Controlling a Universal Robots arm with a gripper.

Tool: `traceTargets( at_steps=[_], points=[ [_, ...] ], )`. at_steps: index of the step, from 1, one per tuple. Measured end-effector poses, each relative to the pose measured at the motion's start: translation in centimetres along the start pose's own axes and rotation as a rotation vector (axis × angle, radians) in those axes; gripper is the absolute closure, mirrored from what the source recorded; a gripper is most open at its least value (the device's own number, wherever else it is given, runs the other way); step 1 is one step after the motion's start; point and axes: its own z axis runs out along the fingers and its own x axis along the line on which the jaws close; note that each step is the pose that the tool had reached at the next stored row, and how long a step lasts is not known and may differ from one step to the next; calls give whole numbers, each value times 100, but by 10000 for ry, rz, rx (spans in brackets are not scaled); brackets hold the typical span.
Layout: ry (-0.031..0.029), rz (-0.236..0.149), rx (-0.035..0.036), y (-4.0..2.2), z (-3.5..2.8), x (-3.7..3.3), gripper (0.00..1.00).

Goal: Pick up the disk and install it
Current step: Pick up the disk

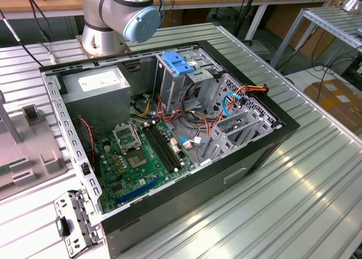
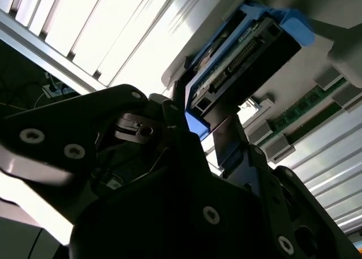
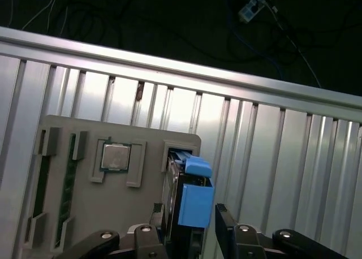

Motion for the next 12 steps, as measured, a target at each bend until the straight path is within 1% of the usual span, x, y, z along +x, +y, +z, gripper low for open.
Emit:
traceTargets(
  at_steps=[3, 5, 9, 11, 12],
  points=[
    [8, 1, -2, -1, 92, 2, 52],
    [8, 2, -2, 5, 132, 1, 52],
    [8, 1, -2, 36, 265, -2, 52],
    [9, 1, -2, 44, 303, -3, 52],
    [8, 0, 0, 49, 345, -3, 52]
  ],
)
